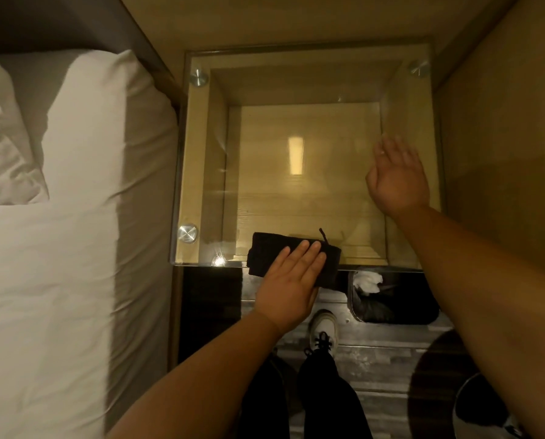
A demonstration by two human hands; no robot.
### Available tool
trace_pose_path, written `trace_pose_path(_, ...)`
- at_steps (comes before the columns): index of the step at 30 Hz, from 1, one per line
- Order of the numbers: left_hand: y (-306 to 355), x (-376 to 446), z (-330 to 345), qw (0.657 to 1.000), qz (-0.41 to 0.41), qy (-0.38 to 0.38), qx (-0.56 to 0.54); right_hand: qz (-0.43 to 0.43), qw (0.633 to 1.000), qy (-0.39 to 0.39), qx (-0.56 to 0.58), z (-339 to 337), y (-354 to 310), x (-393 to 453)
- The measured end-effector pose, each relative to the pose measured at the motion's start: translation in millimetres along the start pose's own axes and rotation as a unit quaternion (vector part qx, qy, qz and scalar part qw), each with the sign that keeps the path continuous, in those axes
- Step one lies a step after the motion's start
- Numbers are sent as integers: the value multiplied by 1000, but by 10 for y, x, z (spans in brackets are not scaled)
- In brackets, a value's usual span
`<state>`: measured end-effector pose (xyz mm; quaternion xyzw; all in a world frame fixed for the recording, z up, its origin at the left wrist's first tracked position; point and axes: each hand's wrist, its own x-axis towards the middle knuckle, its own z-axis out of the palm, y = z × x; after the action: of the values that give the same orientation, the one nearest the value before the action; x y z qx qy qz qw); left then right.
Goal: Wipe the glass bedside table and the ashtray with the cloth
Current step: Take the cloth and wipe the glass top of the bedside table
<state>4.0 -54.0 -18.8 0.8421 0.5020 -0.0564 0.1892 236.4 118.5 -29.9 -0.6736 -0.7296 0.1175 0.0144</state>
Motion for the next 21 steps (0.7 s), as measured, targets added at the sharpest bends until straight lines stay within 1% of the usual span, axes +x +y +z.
trace_pose_path(6,20,-142,39,1000,2,5,-16,1,1000,-11,2,-16,0,-20)
trace_pose_path(10,14,-142,-15,997,4,47,-57,-1,999,-33,4,-32,25,-8)
trace_pose_path(13,24,-98,-148,992,-5,68,-107,-36,997,-65,-11,-78,159,1)
trace_pose_path(15,69,-107,-277,987,-21,45,-151,-57,996,-63,-19,-107,271,-40)
trace_pose_path(17,111,-112,-415,974,-68,-5,-217,-49,997,-49,-17,-126,319,-89)
trace_pose_path(18,120,-117,-454,960,-104,-29,-259,-36,998,-48,-18,-131,316,-101)
trace_pose_path(19,127,-120,-509,932,-152,-50,-324,-24,998,-49,-20,-132,304,-105)
trace_pose_path(20,115,-101,-552,882,-213,-75,-414,-15,999,-49,-19,-134,292,-104)
trace_pose_path(21,92,-54,-614,814,-269,-90,-507,-8,999,-47,-15,-141,284,-102)
